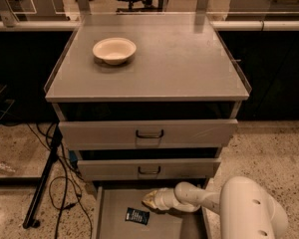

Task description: Pick rxbar blueberry from bottom drawer and place on counter

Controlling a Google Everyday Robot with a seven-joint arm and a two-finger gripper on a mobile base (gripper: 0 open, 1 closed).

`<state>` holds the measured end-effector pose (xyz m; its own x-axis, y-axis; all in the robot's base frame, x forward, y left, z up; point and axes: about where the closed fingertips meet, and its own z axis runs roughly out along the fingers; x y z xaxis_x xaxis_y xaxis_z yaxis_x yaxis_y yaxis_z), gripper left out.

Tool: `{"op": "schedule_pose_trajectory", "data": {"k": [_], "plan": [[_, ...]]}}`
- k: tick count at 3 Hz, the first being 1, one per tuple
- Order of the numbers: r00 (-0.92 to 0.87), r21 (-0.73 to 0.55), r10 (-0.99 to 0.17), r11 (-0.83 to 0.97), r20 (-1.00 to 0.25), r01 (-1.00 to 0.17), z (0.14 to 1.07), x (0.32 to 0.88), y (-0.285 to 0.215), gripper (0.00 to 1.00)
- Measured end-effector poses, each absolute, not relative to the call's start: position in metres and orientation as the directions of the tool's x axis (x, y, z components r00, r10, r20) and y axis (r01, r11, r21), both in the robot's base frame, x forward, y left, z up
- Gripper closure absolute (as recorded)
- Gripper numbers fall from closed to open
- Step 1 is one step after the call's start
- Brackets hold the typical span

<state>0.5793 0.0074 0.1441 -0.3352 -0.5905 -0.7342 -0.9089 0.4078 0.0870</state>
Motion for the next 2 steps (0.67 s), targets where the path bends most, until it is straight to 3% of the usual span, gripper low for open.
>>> {"op": "schedule_pose_trajectory", "data": {"k": [1,2], "plan": [[-0.318,0.11,-0.53,0.386,-0.786,-0.916,0.1935,0.5751,-0.0038,1.0],[-0.32,0.116,-0.52,0.387,-0.792,-0.915,0.1989,0.5732,-0.0089,0.83]]}}
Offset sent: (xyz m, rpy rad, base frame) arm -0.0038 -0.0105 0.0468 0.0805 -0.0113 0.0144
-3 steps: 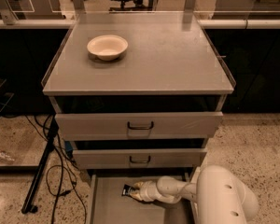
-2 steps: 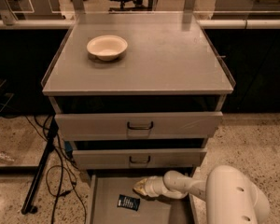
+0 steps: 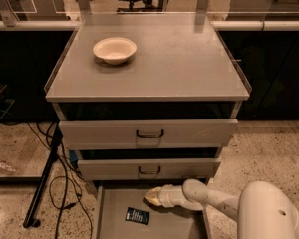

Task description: Pick rxbar blueberry from bottom drawer and place on counter

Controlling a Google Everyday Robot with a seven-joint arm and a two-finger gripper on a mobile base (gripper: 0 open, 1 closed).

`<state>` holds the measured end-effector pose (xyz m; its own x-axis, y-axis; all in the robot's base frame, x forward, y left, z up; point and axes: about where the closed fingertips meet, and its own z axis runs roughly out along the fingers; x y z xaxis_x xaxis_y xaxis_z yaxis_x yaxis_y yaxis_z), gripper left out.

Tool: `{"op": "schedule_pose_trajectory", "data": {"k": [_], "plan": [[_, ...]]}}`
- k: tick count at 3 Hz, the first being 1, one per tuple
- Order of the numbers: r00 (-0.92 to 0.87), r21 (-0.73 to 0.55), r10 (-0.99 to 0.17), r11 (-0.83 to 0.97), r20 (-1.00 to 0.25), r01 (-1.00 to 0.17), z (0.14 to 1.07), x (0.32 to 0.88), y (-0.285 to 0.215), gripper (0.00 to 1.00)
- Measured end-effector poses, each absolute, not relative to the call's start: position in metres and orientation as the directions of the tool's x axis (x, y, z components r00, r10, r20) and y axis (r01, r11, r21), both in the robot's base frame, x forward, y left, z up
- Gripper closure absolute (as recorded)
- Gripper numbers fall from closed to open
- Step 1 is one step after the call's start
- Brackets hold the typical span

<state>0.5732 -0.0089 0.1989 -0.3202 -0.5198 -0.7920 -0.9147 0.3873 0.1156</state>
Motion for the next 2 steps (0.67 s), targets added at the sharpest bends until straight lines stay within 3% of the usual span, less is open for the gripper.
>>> {"op": "schedule_pose_trajectory", "data": {"k": [1,2], "plan": [[-0.32,0.116,-0.52,0.387,-0.792,-0.915,0.199,0.573,-0.009,0.6],[-0.304,0.158,-0.541,0.299,-0.784,-0.941,0.197,0.557,-0.009,0.29]]}}
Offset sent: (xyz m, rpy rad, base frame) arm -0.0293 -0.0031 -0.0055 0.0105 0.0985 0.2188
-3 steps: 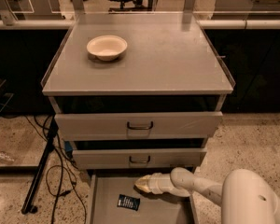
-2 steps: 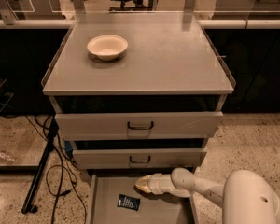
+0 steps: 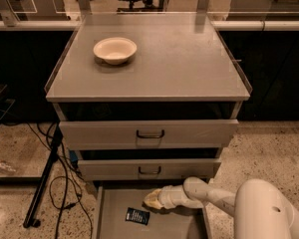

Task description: Pick rxbar blueberry from bottom drawer and place on counter

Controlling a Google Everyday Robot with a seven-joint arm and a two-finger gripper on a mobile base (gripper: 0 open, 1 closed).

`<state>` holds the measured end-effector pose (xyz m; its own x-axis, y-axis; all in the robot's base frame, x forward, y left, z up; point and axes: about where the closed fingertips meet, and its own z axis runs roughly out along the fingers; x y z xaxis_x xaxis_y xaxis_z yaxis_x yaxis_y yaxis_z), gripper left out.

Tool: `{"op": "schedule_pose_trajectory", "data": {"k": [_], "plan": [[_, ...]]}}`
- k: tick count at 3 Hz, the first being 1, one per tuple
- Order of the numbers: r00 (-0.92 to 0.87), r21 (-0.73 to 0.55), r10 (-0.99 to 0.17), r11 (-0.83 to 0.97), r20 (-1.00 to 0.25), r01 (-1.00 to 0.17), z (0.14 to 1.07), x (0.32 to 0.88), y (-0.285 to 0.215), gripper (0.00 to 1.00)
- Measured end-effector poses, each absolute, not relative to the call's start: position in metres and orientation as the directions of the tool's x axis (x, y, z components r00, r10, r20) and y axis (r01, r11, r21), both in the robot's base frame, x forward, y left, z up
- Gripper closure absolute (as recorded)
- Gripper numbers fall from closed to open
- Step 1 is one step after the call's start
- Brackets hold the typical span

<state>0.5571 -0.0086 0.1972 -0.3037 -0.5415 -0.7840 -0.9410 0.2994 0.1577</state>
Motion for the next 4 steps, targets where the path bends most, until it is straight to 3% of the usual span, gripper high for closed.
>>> {"op": "schedule_pose_trajectory", "data": {"k": [1,2,4], "plan": [[-0.306,0.188,-0.543,0.262,-0.782,-0.946,0.197,0.537,-0.014,0.05],[-0.306,0.189,-0.543,0.261,-0.782,-0.947,0.197,0.536,-0.014,0.0],[-0.307,0.185,-0.553,0.266,-0.775,-0.946,0.186,0.535,-0.003,0.0]]}}
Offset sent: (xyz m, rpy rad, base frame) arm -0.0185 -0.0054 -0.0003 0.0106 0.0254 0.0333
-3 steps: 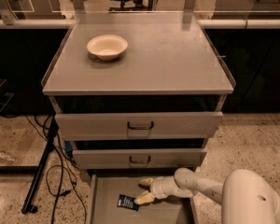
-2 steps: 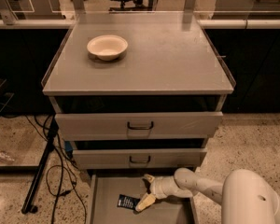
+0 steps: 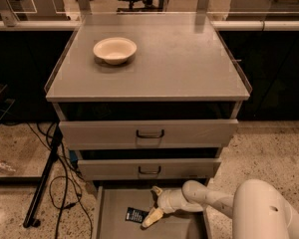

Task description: Pick rxbar blueberry from bottom drawer and place on counter

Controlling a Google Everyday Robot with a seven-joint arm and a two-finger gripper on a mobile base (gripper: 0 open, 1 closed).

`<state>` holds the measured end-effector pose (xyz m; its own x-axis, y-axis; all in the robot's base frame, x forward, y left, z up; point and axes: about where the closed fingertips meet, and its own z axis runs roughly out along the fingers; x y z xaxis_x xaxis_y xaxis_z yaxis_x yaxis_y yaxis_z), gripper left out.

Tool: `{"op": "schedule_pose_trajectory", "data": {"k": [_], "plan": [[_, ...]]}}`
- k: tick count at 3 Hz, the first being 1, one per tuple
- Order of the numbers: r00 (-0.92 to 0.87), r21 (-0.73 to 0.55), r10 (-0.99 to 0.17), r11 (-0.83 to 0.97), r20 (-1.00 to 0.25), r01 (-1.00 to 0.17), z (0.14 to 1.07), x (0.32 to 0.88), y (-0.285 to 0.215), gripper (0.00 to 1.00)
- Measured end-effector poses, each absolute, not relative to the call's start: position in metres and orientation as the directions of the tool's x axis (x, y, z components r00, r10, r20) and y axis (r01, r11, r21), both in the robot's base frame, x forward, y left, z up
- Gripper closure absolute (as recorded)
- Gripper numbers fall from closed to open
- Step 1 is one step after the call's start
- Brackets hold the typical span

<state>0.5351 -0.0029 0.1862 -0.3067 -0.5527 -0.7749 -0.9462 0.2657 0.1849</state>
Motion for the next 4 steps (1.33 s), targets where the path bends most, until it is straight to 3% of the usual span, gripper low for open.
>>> {"op": "schedule_pose_trajectory", "data": {"k": [3,4], "plan": [[-0.299,0.129,-0.529,0.334,-0.795,-0.934,0.147,0.511,0.018,0.0],[-0.307,0.092,-0.568,0.375,-0.764,-0.922,0.097,0.516,0.035,0.0]]}}
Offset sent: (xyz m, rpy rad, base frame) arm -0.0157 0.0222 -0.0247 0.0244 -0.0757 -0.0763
